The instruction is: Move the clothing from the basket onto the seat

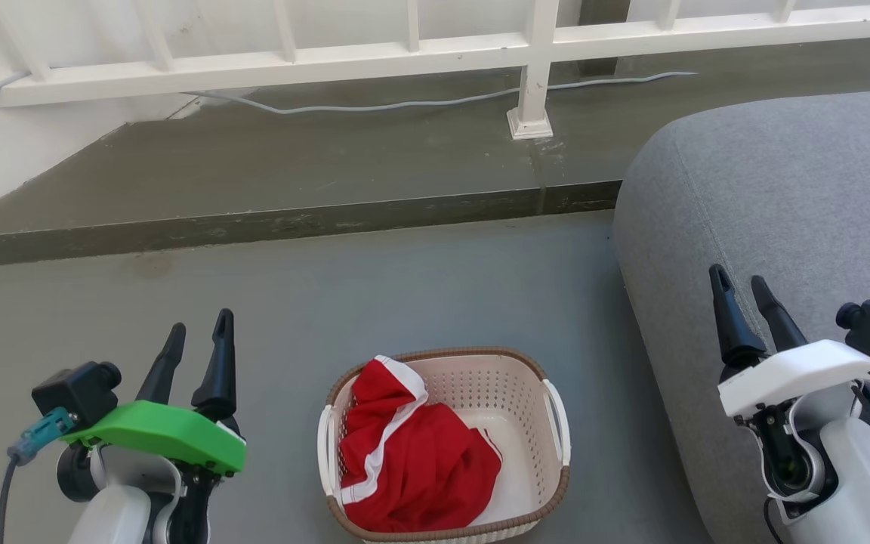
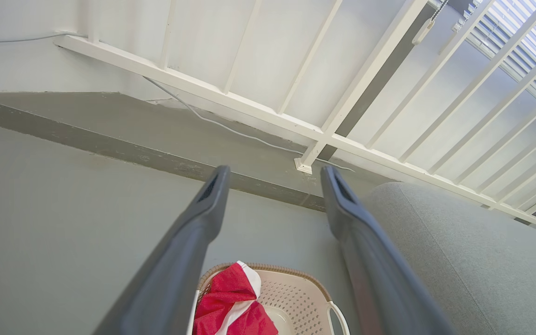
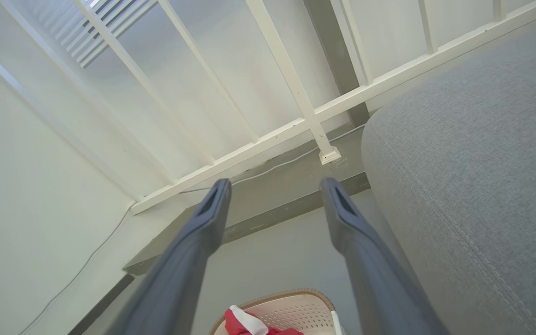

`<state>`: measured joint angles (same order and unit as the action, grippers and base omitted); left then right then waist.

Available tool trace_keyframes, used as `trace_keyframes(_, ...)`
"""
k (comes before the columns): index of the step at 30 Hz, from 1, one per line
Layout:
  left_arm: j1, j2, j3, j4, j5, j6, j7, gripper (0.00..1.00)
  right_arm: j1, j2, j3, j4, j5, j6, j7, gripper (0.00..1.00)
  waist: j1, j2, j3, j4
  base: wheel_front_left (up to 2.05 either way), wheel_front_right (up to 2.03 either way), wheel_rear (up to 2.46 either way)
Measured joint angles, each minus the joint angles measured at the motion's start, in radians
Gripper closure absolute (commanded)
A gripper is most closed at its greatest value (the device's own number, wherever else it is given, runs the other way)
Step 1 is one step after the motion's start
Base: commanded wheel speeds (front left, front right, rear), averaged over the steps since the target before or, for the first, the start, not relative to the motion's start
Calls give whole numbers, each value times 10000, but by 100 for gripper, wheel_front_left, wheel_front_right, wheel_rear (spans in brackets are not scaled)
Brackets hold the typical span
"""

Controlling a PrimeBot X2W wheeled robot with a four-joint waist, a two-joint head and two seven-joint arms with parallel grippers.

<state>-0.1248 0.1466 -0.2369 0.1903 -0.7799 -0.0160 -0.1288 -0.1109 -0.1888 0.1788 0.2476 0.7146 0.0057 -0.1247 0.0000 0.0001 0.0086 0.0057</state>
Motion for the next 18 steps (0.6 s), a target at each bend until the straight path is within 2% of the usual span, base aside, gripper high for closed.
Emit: trace_keyframes(18, 0, 33, -723, 224, 1998, 516, -589, 0, -61, -46, 573, 176, -2082, -433, -610, 0, 0, 0, 6, 38, 0, 0, 0)
